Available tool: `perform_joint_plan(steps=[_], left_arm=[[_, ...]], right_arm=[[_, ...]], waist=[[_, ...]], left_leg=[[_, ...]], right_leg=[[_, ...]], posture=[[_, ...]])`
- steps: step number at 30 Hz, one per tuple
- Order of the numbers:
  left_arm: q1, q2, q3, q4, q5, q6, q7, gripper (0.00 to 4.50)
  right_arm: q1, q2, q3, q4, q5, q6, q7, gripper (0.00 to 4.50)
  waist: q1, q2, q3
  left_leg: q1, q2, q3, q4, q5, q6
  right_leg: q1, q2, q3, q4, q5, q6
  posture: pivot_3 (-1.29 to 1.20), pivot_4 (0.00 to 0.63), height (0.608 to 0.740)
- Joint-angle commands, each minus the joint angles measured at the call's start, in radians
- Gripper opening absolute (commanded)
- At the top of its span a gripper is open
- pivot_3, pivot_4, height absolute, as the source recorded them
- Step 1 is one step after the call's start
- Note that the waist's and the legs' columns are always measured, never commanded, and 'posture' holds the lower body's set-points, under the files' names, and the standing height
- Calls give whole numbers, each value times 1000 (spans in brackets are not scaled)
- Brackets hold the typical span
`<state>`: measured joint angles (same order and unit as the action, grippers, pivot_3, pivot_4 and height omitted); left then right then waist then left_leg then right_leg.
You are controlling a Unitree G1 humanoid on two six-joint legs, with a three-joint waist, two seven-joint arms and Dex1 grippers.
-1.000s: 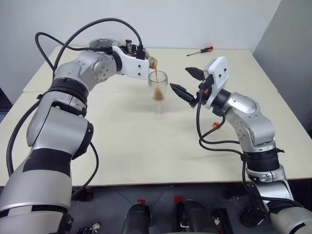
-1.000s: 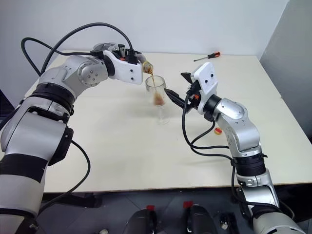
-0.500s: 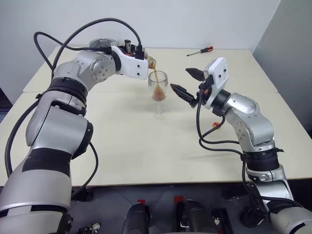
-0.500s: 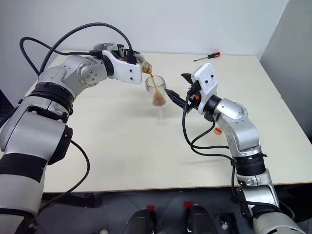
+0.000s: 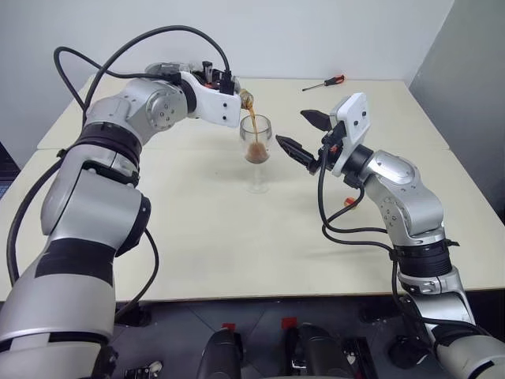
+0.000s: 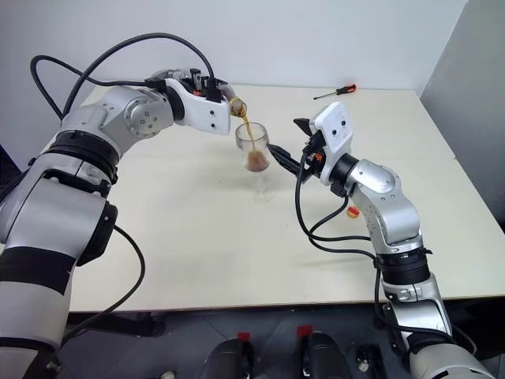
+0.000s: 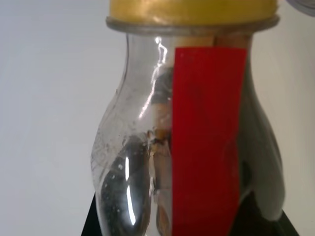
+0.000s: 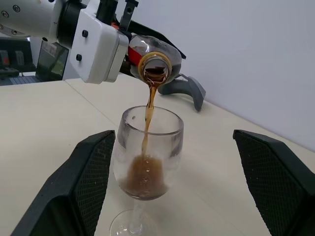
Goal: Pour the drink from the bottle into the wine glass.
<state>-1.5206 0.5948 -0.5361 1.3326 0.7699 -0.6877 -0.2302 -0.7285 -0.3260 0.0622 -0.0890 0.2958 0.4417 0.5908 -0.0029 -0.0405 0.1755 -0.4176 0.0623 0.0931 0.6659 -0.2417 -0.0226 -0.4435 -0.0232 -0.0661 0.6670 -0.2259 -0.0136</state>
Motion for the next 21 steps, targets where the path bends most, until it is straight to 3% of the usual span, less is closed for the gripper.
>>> perform_joint_plan(steps=[1,21], left_arm=[[-54,18,2,-12,1,-5,20,1315],[-62,22,-4,-11,14,-9,22,1315]], right_arm=[[-29,2,-10,-16,1,-31,7,4117],[-28,3,-6,-15,0,-40,11,4117]], waist=[[0,0,0],[0,0,0]], left_leg=[[0,0,0,0,0,0],[0,0,0,0,0,0]], right_leg=[[0,0,0,0,0,0],[0,0,0,0,0,0]], posture=[[0,150,740],[0,150,740]])
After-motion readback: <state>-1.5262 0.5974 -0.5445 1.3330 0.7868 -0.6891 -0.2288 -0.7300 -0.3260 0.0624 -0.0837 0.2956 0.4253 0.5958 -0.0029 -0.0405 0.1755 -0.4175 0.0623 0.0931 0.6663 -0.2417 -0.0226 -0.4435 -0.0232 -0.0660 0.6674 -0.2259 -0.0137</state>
